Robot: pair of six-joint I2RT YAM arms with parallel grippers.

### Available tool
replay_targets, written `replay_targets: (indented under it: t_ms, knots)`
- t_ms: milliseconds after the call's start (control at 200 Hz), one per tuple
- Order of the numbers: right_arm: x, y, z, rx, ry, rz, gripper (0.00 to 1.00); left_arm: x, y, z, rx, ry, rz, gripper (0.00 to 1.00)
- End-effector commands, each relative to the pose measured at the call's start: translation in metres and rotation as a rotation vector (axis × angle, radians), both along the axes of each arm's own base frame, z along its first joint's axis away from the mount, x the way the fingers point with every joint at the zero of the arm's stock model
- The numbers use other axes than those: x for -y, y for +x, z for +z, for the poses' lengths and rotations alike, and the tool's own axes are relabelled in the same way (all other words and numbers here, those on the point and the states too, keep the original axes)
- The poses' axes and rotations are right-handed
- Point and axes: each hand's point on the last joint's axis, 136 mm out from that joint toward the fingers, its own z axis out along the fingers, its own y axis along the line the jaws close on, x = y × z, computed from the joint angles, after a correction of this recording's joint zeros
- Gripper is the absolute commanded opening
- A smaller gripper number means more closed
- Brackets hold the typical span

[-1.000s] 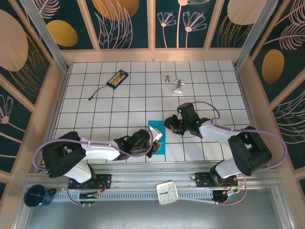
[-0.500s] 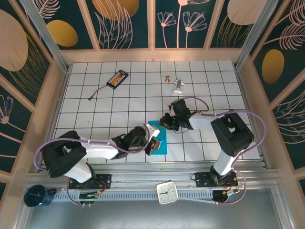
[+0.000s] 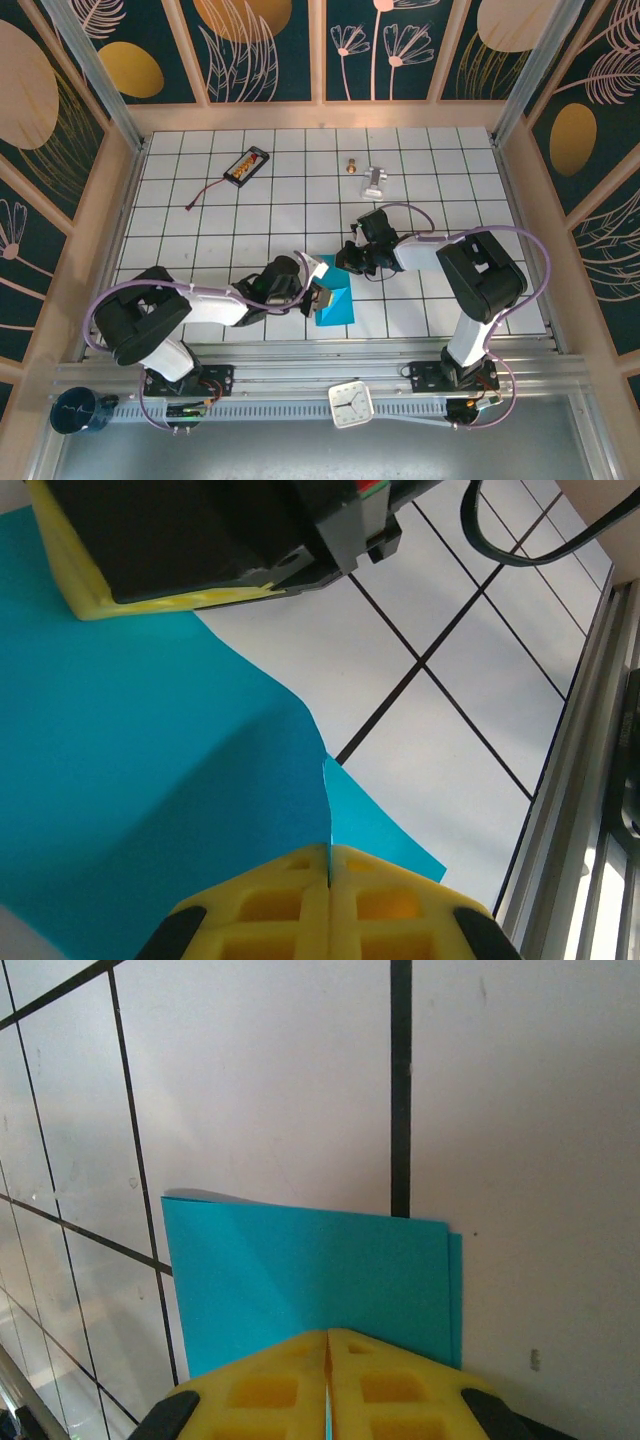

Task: Fold a paper plane with a square sheet of paper (pick it up from the middle)
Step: Fold the triangle at the bottom-center of the table.

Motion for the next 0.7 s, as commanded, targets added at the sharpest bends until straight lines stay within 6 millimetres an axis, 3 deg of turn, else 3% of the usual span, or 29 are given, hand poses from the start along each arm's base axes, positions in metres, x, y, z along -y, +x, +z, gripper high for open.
replay_targets:
  t_ms: [0, 696]
  knots:
    - [0.012, -0.005, -0.018, -0.033, -0.075, 0.001, 0.09, 0.0, 0.001, 0.001, -0.023, -0.035, -0.015, 0.0]
    - [0.015, -0.007, -0.02, -0.033, -0.089, 0.002, 0.08, -0.013, 0.02, -0.019, -0.067, -0.005, 0.039, 0.0]
